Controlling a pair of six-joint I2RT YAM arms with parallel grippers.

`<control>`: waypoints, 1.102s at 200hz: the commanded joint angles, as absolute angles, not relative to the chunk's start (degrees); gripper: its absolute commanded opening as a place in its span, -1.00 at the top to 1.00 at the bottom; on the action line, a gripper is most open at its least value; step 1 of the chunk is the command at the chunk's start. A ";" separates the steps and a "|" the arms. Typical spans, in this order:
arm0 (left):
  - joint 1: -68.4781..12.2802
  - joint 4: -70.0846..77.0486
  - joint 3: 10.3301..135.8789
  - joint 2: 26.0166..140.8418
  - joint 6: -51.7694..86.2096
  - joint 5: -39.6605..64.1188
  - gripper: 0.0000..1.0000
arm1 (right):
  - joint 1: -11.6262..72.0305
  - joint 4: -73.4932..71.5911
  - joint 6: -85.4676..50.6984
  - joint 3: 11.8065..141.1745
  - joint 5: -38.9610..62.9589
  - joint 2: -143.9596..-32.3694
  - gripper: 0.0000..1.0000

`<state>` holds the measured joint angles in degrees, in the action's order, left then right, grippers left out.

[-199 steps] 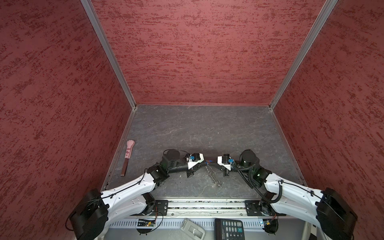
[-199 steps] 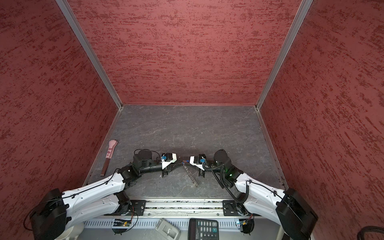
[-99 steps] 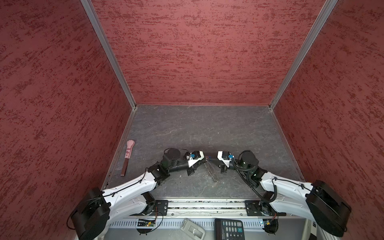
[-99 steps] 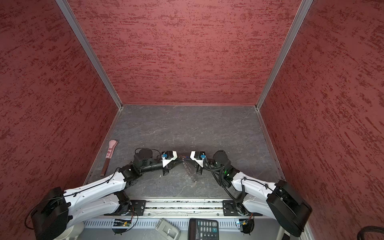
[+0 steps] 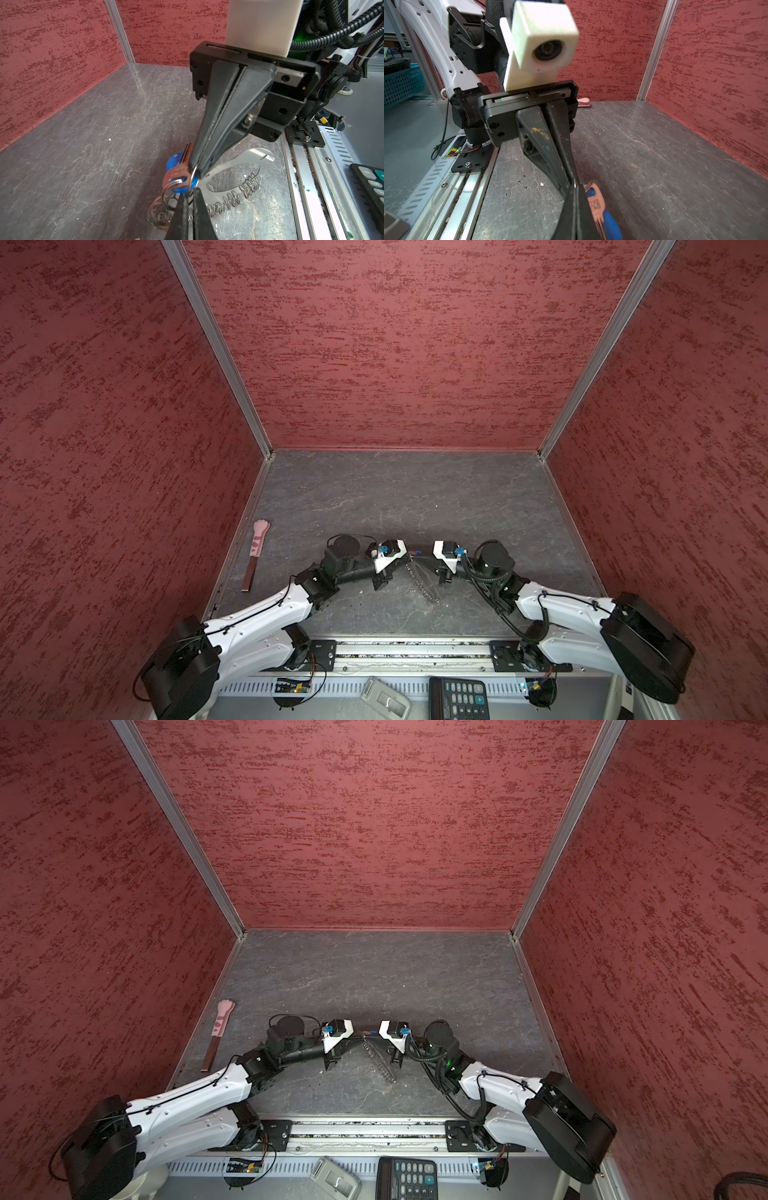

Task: Attach keys to a key ring
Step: Insert the key into the keyring.

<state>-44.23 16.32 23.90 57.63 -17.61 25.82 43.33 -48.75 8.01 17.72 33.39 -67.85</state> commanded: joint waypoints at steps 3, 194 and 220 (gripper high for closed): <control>-44.63 18.54 24.08 57.13 -17.40 28.27 0.96 | 44.56 -50.37 8.01 19.04 37.02 -67.54 1.00; -44.09 19.66 23.25 57.15 -18.27 34.35 1.00 | 44.56 -35.53 13.65 25.01 37.41 -67.61 1.00; -44.28 17.72 23.70 57.71 -20.01 31.54 1.00 | 44.56 -27.18 16.81 26.88 34.98 -66.33 1.00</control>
